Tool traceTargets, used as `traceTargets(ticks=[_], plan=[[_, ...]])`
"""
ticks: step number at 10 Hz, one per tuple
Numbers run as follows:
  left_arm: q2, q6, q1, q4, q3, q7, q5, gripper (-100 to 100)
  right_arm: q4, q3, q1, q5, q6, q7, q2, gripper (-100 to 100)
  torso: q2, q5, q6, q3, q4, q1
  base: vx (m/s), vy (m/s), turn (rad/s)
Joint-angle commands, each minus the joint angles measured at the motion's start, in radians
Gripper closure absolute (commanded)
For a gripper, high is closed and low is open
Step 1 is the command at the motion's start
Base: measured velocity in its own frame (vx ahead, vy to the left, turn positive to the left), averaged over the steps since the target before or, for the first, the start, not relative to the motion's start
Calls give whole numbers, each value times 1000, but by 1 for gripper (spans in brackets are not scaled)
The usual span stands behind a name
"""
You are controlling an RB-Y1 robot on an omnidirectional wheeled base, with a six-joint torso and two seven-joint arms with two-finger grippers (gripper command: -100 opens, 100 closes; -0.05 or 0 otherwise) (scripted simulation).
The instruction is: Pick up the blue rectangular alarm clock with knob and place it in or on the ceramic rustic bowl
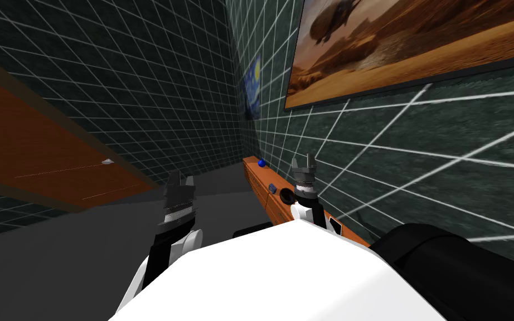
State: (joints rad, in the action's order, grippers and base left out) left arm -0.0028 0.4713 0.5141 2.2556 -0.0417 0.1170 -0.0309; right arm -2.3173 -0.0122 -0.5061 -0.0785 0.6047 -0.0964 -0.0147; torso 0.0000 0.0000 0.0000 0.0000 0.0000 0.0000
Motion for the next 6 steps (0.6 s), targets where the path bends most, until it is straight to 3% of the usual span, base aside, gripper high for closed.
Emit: traceTargets(ticks=[1,6], plan=[[0,0,0,0,0,0,0,0,8,-3,6,-5,-6,-10,-32,-100,0,0,0,0,0,0,4,5,47],[0,0,0,0,0,0,0,0,68,-20,53,-43,-50,-84,-181,-100,-2,0,0,-1,0,0,22,10,102]])
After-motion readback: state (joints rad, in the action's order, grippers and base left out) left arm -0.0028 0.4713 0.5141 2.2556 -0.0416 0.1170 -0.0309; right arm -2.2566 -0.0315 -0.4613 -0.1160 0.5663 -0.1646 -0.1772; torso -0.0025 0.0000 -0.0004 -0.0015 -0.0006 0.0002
